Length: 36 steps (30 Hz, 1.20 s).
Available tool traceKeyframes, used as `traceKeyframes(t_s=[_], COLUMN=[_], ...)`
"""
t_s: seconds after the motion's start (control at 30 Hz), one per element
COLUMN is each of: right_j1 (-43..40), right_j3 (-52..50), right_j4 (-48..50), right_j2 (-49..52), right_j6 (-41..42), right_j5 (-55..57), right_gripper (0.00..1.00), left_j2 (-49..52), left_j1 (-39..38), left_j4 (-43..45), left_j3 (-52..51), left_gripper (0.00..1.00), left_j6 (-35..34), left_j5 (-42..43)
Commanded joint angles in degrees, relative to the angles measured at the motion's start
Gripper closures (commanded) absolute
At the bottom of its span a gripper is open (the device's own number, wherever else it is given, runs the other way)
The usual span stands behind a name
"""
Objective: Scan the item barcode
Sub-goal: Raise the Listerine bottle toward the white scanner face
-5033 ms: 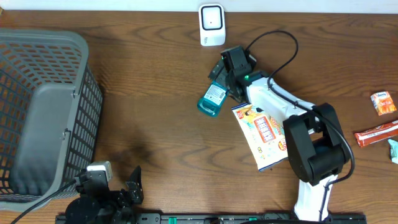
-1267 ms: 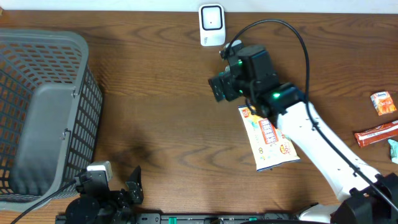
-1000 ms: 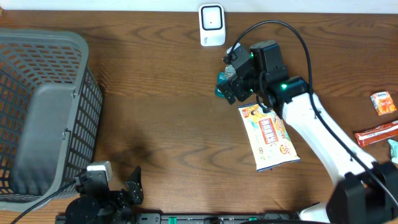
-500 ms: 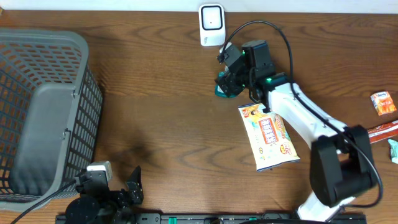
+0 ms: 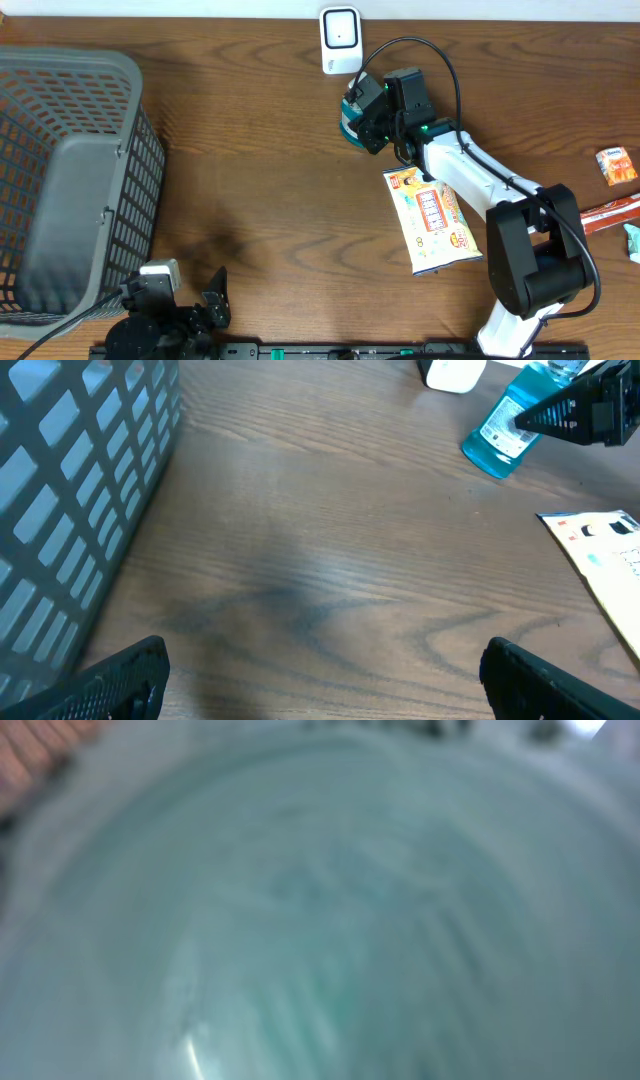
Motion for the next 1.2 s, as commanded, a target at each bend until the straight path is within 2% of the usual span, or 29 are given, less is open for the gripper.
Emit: traceKeyframes(t_s=[0.0, 0.1, 0.2, 0.37, 0.43, 0.47, 0.5, 0.67, 0.8, 1.17], right_j1=[-0.11, -0.11, -0.11, -0.11, -0.11, -0.09, -0.09, -0.09, -0.09, -0.09], right_j3=[0.48, 0.48, 0.48, 0.48, 0.48, 0.48, 0.48, 0.46, 0.31, 0.31], right_j4=[0.81, 0.44, -0.39, -2.78, -3.69, -4.02, -4.04, -3.93, -2.69, 6.14], right_j2=[-0.24, -0.81, -2.01, -5.75, -7.43, -8.35, -8.96, -9.03, -8.04, -2.47], right_j6=[1.49, 2.27, 2.54, 3.5, 4.46, 4.9, 5.55, 5.92, 5.92, 8.96], right_j5=[-0.96, -0.96, -0.96, -0.96, -0.96, -0.98, -0.98, -0.61, -0.28, 3.34], right_gripper=[0.79, 0.66, 0.48, 0.36, 0.26, 0.16, 0.12, 0.04, 0.01, 0.01], left_j2=[0.0, 0.0, 0.0, 0.0, 0.0, 0.0, 0.0, 0.0, 0.0, 0.0], left_j1=[-0.24, -0.24, -0.24, -0.24, -0.24, -0.24, -0.24, -0.24, -0.24, -0.24], left_j4=[0.0, 0.0, 0.0, 0.0, 0.0, 0.0, 0.0, 0.0, 0.0, 0.0], left_j3=[0.2, 0.2, 0.2, 0.2, 0.2, 0.2, 0.2, 0.2, 0.2, 0.2], left_gripper=[0.02, 0.01, 0.01, 0.01, 0.01, 0.01, 0.01, 0.01, 0.01, 0.01], left_j6=[0.9, 0.9, 0.9, 0.9, 0.9, 0.9, 0.9, 0.9, 0.9, 0.9], left_j5=[-0.13, -0.13, -0.13, -0.13, -0.13, -0.13, -0.13, -0.13, -0.13, -0.13])
